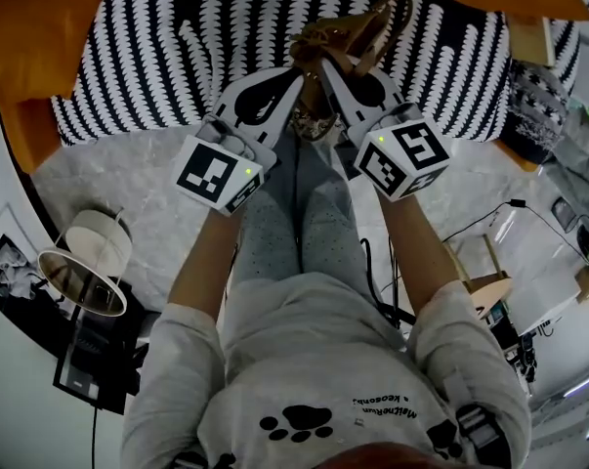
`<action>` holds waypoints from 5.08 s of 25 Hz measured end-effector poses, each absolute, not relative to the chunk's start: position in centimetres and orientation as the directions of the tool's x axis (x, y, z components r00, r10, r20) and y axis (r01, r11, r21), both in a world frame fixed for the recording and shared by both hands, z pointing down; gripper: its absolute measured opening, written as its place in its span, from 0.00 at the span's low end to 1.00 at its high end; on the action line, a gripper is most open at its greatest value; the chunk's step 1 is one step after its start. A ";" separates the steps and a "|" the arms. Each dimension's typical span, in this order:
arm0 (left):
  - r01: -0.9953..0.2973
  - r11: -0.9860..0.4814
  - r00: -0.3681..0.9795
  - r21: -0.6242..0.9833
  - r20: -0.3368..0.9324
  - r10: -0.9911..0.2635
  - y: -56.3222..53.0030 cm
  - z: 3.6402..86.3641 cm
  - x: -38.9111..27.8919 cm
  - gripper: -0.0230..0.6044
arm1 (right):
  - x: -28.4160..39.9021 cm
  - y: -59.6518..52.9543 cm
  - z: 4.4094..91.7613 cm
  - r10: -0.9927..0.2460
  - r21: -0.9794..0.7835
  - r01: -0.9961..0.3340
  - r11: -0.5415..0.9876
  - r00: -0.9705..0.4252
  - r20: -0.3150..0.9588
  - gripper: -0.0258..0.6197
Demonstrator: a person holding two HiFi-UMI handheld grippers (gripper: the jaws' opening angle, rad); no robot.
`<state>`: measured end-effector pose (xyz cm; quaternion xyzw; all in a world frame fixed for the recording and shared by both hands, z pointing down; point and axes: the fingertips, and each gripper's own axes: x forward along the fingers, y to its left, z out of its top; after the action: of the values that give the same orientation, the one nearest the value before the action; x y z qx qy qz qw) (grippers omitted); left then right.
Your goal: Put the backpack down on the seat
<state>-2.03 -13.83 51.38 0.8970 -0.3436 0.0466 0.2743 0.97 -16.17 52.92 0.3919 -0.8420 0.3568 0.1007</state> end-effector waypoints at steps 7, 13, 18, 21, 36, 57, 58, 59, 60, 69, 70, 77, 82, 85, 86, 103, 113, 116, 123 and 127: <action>-0.642 -0.607 0.760 0.469 0.281 -0.586 -13.9 50.8 -6.9 0.07 | -4.2 -16.2 53.4 -0.580 -0.491 -0.765 0.416 -0.640 0.504 0.09; -0.665 -0.589 0.744 0.460 0.334 -0.579 -12.8 54.9 -7.2 0.07 | -4.8 -14.9 57.5 -0.566 -0.501 -0.768 0.397 -0.635 0.525 0.09; -0.668 -0.574 0.741 0.474 0.348 -0.575 -11.1 55.2 -3.8 0.07 | -1.8 -12.7 57.7 -0.559 -0.468 -0.783 0.411 -0.621 0.549 0.09; -0.659 -0.555 0.744 0.508 0.332 -0.580 -10.0 50.0 -4.6 0.07 | -2.7 -11.7 52.5 -0.558 -0.441 -0.794 0.419 -0.608 0.565 0.09; -0.703 -0.516 0.704 0.489 0.377 -0.602 -15.2 57.4 -3.4 0.07 | -2.4 -15.4 61.8 -0.447 -0.361 -0.810 0.463 -0.565 0.694 0.09; -0.676 -0.533 0.734 0.508 0.403 -0.547 -13.3 59.7 -3.8 0.07 | -0.5 -11.7 64.8 -0.375 -0.293 -0.900 0.323 -0.405 0.834 0.40; -0.674 -0.536 0.737 0.508 0.403 -0.543 -12.7 59.8 -3.6 0.07 | -0.3 -11.2 64.7 -0.381 -0.290 -0.903 0.318 -0.401 0.833 0.40; -0.671 -0.540 0.739 0.508 0.404 -0.539 -12.0 59.9 -3.5 0.07 | -0.1 -10.6 64.8 -0.387 -0.289 -0.905 0.313 -0.399 0.831 0.40; -0.670 -0.542 0.740 0.507 0.404 -0.537 -11.3 60.2 -3.5 0.07 | 0.0 -10.0 64.9 -0.396 -0.293 -0.905 0.308 -0.402 0.826 0.40; -0.655 -0.555 0.753 0.513 0.377 -0.540 -11.5 55.6 -2.6 0.07 | 1.6 -11.5 59.1 -0.492 -0.261 -0.924 0.280 -0.371 0.787 0.11; -0.654 -0.556 0.753 0.513 0.377 -0.539 -11.8 55.3 -2.4 0.07 | 1.6 -11.9 58.7 -0.490 -0.286 -0.920 0.269 -0.387 0.782 0.10; -0.653 -0.553 0.754 0.518 0.374 -0.540 -11.7 53.1 -1.0 0.07 | 1.9 -12.2 55.6 -0.490 -0.402 -0.878 0.260 -0.479 0.728 0.09; -0.654 -0.555 0.753 0.515 0.365 -0.548 -11.1 50.5 -0.4 0.07 | 2.2 -12.1 52.4 -0.512 -0.371 -0.873 0.316 -0.487 0.708 0.09; -0.651 -0.562 0.756 0.510 0.367 -0.542 -10.4 48.5 -0.1 0.07 | 2.4 -11.8 50.3 -0.519 -0.358 -0.871 0.336 -0.489 0.701 0.09; -0.650 -0.565 0.757 0.509 0.367 -0.540 -10.1 47.7 -0.1 0.07 | 2.5 -11.5 49.5 -0.519 -0.353 -0.871 0.341 -0.488 0.702 0.09; -0.596 -0.652 0.803 0.469 0.325 -0.500 -5.7 35.1 1.5 0.07 | 3.9 -7.1 36.2 -0.565 -0.321 -0.849 0.420 -0.521 0.640 0.09; -0.569 -0.683 0.822 0.458 0.290 -0.491 -2.9 28.8 2.3 0.07 | 4.6 -5.0 29.6 -0.607 -0.305 -0.832 0.464 -0.549 0.575 0.09; -0.572 -0.670 0.817 0.473 0.262 -0.513 -2.5 27.0 2.1 0.07 | 4.5 -4.3 27.4 -0.625 -0.298 -0.823 0.484 -0.563 0.541 0.09; -0.595 -0.673 0.796 0.440 0.204 -0.571 -1.6 21.9 2.2 0.07 | 5.4 -2.4 22.1 -0.676 -0.298 -0.806 0.511 -0.591 0.440 0.09; -0.611 -0.696 0.785 0.377 0.173 -0.595 -1.5 19.1 2.5 0.07 | 6.1 -1.6 20.1 -0.699 -0.288 -0.797 0.531 -0.604 0.382 0.09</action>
<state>2.53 -1.46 19.14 0.9206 -0.3276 0.0186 0.2116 6.12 -1.58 20.12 0.4309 -0.8680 0.2208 0.1105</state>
